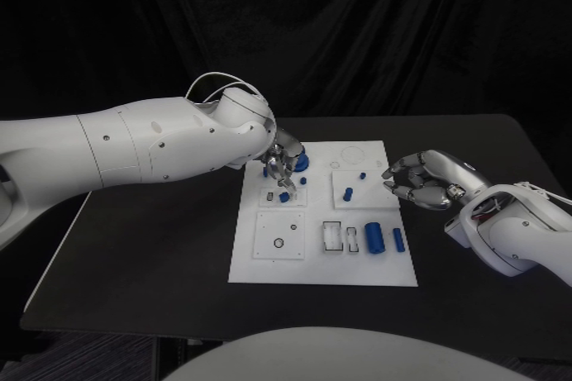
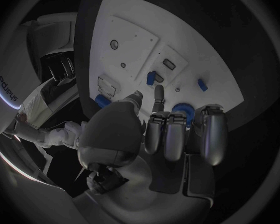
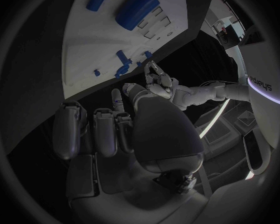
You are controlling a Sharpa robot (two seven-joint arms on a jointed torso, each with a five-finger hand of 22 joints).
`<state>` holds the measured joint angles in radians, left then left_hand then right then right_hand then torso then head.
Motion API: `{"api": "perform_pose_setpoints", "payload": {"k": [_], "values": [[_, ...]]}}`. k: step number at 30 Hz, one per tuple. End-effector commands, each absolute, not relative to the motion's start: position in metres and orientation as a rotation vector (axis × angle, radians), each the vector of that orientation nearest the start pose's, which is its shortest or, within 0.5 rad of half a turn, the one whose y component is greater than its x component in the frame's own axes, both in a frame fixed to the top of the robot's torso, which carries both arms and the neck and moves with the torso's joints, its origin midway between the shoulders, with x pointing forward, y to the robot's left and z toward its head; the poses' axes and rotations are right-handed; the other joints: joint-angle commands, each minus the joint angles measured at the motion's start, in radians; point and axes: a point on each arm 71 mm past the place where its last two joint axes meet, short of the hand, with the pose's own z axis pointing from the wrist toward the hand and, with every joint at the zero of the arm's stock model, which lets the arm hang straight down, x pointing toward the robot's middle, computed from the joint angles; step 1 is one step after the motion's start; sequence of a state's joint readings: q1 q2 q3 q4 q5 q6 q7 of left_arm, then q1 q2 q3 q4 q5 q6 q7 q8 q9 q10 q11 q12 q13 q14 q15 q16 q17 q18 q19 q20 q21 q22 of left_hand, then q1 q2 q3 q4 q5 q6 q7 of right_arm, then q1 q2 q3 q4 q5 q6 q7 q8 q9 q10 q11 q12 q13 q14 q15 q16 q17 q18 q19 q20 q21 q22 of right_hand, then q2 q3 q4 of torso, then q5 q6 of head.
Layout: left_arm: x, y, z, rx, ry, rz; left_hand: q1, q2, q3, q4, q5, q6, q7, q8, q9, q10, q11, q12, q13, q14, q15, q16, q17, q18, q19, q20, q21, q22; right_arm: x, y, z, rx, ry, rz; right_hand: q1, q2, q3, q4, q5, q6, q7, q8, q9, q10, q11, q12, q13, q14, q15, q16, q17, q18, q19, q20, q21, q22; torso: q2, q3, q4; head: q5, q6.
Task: Assemble the parts on the task board
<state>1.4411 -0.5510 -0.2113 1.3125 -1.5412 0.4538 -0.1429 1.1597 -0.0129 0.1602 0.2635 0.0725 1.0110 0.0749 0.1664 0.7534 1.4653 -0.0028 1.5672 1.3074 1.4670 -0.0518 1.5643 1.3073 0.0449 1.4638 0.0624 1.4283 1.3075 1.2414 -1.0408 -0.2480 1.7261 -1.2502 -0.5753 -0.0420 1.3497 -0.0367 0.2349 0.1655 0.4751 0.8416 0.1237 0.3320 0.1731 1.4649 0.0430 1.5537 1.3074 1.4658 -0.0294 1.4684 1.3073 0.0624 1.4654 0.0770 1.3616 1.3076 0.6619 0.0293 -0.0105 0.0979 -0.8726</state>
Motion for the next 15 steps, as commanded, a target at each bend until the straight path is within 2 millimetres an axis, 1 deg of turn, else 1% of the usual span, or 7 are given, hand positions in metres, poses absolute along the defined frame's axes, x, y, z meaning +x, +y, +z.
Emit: {"api": "perform_pose_setpoints", "payload": {"k": [1, 3, 8, 15], "values": [[0.518, 0.123, -0.182, 0.761, 2.236, -0.282, 0.002, 0.008, -0.005, 0.001, 0.009, -0.005, 0.001, -0.008, -0.003, 0.105, 0.008, 0.004, 0.263, 0.104, 0.006, 0.006, 0.263, -0.008, 0.016, 0.002, -0.009, 0.214, 0.423, -0.245, -0.208, 0.076, 1.616, 0.739, -0.008, -0.003, 0.006, 0.002, 0.003, 0.004, -0.001, 0.0, 0.001, 0.065, -0.003, 0.0, 0.215, 0.082, -0.005, 0.004, 0.165, -0.007, 0.021, -0.005, 0.005, 0.155, -0.001, -0.0003, -0.0003, 0.0, 0.0], [0.517, 0.123, -0.184, 0.761, 2.239, -0.284, 0.004, 0.008, -0.005, -0.001, 0.013, -0.004, 0.001, -0.01, -0.004, 0.105, 0.008, 0.004, 0.263, 0.104, 0.006, 0.006, 0.263, -0.007, 0.016, 0.003, -0.01, 0.214, 0.423, -0.244, -0.208, 0.076, 1.616, 0.739, -0.008, -0.003, 0.006, 0.002, 0.003, 0.004, -0.001, 0.0, 0.001, 0.065, -0.003, 0.0, 0.215, 0.082, -0.005, 0.004, 0.165, -0.007, 0.021, -0.005, 0.005, 0.155, 0.0, -0.0005, -0.0001, 0.0, 0.0], [0.514, 0.123, -0.19, 0.759, 2.245, -0.293, 0.012, 0.009, -0.004, -0.005, 0.018, -0.003, 0.002, -0.017, -0.008, 0.105, 0.008, 0.004, 0.263, 0.104, 0.007, 0.006, 0.263, -0.007, 0.013, 0.004, -0.013, 0.213, 0.423, -0.244, -0.208, 0.075, 1.619, 0.741, -0.008, -0.003, 0.006, 0.002, 0.003, 0.004, -0.001, 0.0, 0.001, 0.065, -0.003, 0.0, 0.215, 0.082, -0.005, 0.004, 0.165, -0.007, 0.021, -0.005, 0.005, 0.155, -0.002, 0.0014, 0.0006, -0.002, 0.0], [0.513, 0.124, -0.195, 0.754, 2.25, -0.297, 0.021, 0.008, -0.002, -0.012, 0.021, -0.005, 0.003, -0.025, -0.013, 0.105, 0.009, 0.004, 0.263, 0.104, 0.008, 0.006, 0.263, -0.004, 0.007, 0.005, -0.022, 0.21, 0.423, -0.244, -0.208, 0.076, 1.622, 0.74, -0.008, -0.003, 0.006, 0.002, 0.003, 0.004, -0.001, 0.0, 0.001, 0.065, -0.003, 0.0, 0.215, 0.082, -0.005, 0.004, 0.165, -0.007, 0.021, -0.005, 0.005, 0.155, -0.003, 0.0014, 0.0012, -0.002, 0.0]]}}
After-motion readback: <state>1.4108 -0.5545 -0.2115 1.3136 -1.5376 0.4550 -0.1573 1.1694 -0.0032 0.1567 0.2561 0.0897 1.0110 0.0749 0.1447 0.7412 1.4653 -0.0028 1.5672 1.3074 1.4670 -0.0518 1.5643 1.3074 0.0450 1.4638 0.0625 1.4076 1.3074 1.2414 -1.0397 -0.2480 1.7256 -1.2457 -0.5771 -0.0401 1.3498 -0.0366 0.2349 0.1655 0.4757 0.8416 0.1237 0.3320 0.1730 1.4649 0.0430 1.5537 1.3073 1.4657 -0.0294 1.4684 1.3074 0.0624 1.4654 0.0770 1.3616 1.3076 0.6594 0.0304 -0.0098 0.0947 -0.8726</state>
